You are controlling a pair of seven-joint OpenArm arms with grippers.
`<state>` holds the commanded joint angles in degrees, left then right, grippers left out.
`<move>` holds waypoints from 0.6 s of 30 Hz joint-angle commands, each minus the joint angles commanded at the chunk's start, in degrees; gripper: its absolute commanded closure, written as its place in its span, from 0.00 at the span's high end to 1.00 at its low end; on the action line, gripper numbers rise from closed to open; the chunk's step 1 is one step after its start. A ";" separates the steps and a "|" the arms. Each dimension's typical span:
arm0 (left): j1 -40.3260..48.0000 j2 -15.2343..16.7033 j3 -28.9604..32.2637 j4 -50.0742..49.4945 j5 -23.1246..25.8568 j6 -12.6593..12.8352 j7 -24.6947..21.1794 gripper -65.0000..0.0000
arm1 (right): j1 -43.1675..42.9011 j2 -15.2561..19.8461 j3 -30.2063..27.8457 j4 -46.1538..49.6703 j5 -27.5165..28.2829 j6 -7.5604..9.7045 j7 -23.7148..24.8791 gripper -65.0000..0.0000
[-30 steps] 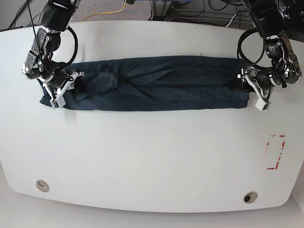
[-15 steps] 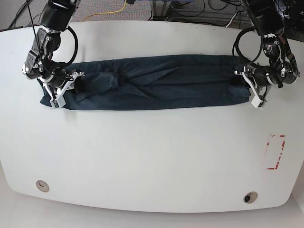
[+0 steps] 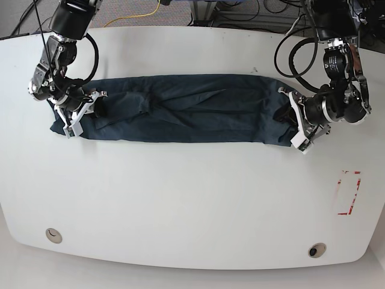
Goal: Layout the t-shirt on the table in an organized manner, then fold the t-shirt properly
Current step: 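Release the strip end with the left gripper and regrasp it inward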
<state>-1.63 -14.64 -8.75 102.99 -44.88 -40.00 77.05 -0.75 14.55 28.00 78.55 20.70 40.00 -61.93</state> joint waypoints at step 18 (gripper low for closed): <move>-4.40 13.27 12.04 0.26 0.35 0.00 -0.09 0.03 | 0.70 -0.09 0.00 0.00 0.00 0.00 0.09 0.21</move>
<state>-6.02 -1.36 3.30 103.25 -44.53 -40.00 76.97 -0.04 14.46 28.00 78.55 20.70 40.00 -61.85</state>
